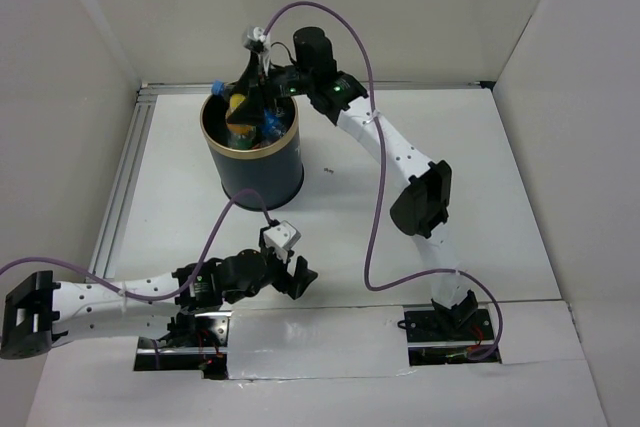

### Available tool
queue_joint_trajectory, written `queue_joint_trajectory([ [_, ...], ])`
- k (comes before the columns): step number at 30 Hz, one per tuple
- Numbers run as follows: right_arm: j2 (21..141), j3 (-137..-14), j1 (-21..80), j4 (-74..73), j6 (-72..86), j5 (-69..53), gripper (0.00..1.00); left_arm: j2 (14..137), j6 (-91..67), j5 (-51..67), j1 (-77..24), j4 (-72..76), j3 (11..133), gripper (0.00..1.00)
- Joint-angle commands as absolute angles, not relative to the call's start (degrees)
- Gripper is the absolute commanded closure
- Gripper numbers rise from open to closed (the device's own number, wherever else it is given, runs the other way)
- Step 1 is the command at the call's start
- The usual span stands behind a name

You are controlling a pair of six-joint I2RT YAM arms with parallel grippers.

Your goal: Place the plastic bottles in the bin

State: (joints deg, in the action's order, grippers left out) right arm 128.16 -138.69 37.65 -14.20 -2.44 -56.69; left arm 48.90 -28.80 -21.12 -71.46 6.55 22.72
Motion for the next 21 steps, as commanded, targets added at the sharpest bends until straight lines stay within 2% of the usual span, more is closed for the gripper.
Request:
queue_joint_trajectory([
  [1, 129.64, -140.98, 37.44, -23.63, -5.44, -52.56, 0.14, 48.69, -28.65, -22.5, -71.81, 7.82, 22.94, 0.1],
  [4, 129.03, -139.75, 37.44, -25.91, -6.94, -52.03, 0.1, 50.18, -27.43, -22.5, -71.81, 8.96, 23.55, 0.1],
  [7, 128.41, -139.75, 36.92, -26.98, -8.09, -50.54, 0.0, 51.59, -26.72, -21.88, -71.81, 9.49, 24.26, 0.1],
  [10, 125.26, -142.64, 34.64, -26.46, -7.56, -49.14, 0.0, 52.21, -25.67, -21.88, -71.81, 9.49, 25.58, 0.1],
  [14, 117.09, -140.99, 29.37, -26.46, -5.99, -37.3, 0.0, 52.82, -23.65, -21.88, -71.81, 10.11, 28.03, 0.1],
  [15, 114.9, -136.8, 27.96, -26.46, -5.98, -30.74, 0.0, 53.34, -22.77, -21.88, -71.81, 10.11, 28.65, 0.1],
  [17, 109.02, -133.0, 22.78, -27.75, -8.15, -26.92, 0.0, 54.13, -22.24, -21.88, -71.81, 10.11, 30.4, 0.1],
  [20, 101.29, -122.03, 17.59, -30.76, -8.96, -11.65, 0.0, 56.42, -21.71, -21.88, -71.81, 10.63, 33.29, 0.08],
  [21, 98.99, -117.99, 16.71, -30.76, -9.75, -2.9, 0.0, 57.21, -21.1, -21.88, -71.81, 10.11, 34.27, 0.07],
])
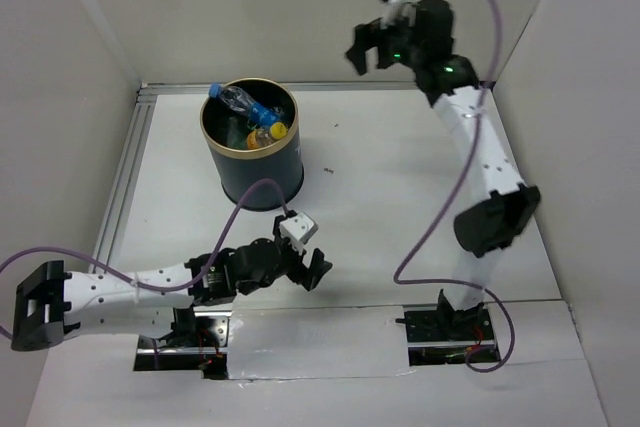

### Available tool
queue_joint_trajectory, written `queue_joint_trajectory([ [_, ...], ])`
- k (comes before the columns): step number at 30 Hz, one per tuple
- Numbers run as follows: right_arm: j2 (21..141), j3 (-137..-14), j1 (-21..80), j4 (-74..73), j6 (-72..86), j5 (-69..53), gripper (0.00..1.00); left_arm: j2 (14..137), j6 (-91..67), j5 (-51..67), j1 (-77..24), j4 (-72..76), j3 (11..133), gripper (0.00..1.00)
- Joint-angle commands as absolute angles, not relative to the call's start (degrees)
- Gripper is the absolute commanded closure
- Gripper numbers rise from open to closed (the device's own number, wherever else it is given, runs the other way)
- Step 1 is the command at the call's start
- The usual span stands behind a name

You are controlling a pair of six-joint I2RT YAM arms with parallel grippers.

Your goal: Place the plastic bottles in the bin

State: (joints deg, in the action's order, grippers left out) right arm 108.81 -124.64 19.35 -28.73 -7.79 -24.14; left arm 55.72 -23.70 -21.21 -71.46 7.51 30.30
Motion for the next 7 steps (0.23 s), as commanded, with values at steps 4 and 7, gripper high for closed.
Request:
queue_joint_trajectory([
  [4, 84.76, -93.75, 11.27, -25.42, -12.03, 6.5, 0.0, 60.99, -21.09, -21.88, -71.81, 8.7, 38.49, 0.05],
  [7, 70.52, -72.3, 7.39, -16.28, -13.19, 6.23, 0.0, 62.92, -22.66, -20.75, -69.09, 8.7, 39.81, 0.03],
])
